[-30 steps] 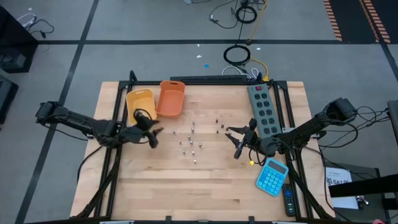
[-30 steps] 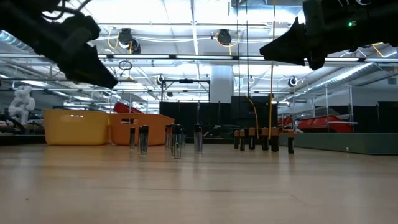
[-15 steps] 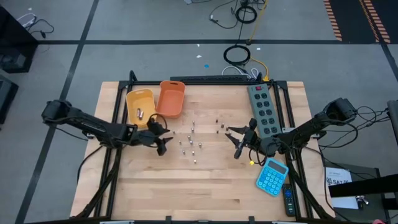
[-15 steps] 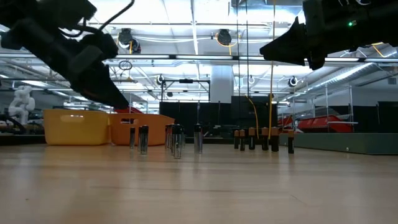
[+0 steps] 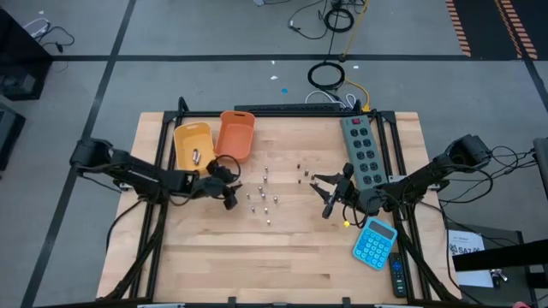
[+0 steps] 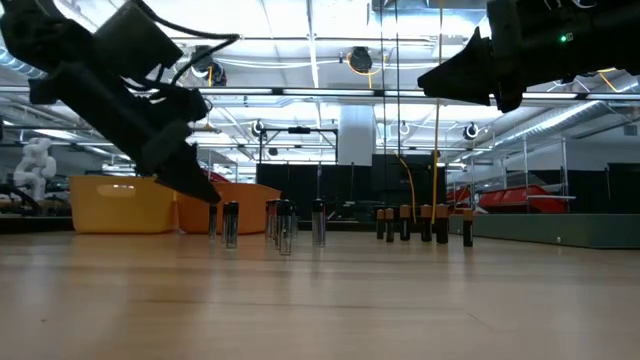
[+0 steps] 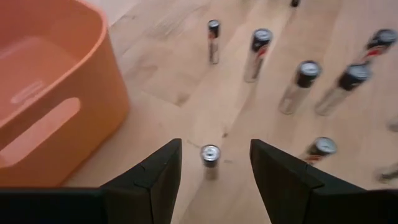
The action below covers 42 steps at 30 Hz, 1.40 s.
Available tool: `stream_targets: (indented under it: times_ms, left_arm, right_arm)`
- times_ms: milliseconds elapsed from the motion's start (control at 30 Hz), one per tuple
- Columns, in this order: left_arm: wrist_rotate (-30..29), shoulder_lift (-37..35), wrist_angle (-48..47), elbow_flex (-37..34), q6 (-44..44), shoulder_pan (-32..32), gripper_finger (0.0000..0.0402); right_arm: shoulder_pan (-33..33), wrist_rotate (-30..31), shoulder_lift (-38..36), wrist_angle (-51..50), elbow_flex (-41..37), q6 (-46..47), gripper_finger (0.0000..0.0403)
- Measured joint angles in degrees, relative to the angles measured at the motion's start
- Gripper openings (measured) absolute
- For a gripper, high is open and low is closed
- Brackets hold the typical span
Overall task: Sort batteries
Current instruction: Put the silver battery into the yellow bin
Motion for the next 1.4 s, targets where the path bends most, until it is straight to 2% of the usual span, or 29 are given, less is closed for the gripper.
stream_targets:
  times_ms: [233, 333, 433, 567, 600, 767, 933, 1000, 1133, 1400]
  left_arm:
    - [2.0, 3.9, 3.3, 0.0, 0.1, 2.2, 0.0201]
    - [2.2, 5.8, 3.5, 0.0, -0.5, 2.8, 0.0188]
    - [3.4, 7.2, 4.7, 0.0, -1.2, 3.2, 0.0144]
    - [5.3, 7.8, 6.0, 0.0, -1.3, 3.1, 0.0044]
    - [5.9, 7.8, 6.5, 0.0, -1.3, 3.1, 0.0031]
    - [8.2, 4.8, 7.4, 0.0, -1.7, 2.8, 0.0031]
    - [8.2, -2.8, 5.3, 0.0, -1.2, 2.5, 0.0031]
    - [6.3, -6.9, 0.8, 0.0, -1.1, 2.5, 0.0031]
    - [-2.6, -15.9, -11.3, 0.0, -2.0, 2.6, 0.0031]
    - [-17.4, -30.7, -27.1, 0.0, -6.2, 2.6, 0.0031]
  right_arm:
    - [0.0, 0.0, 0.0, 0.0, 0.0, -0.2, 0.0144]
    - [0.0, 0.0, 0.0, 0.0, 0.0, -0.2, 0.0144]
    - [0.0, 0.0, 0.0, 0.0, 0.0, -0.4, 0.0144]
    - [0.0, 0.0, 0.0, 0.0, 0.0, -0.4, 0.0144]
    - [0.0, 0.0, 0.0, 0.0, 0.0, -0.4, 0.0144]
    - [0.0, 0.0, 0.0, 0.0, 0.0, -0.4, 0.0144]
    - [0.0, 0.0, 0.0, 0.0, 0.0, -0.4, 0.0144]
    - [0.0, 0.0, 0.0, 0.0, 0.0, -0.3, 0.0144]
    - [0.0, 0.0, 0.0, 0.0, 0.0, -0.3, 0.0144]
    - [0.0, 0.0, 0.0, -0.1, 0.0, -0.3, 0.0144]
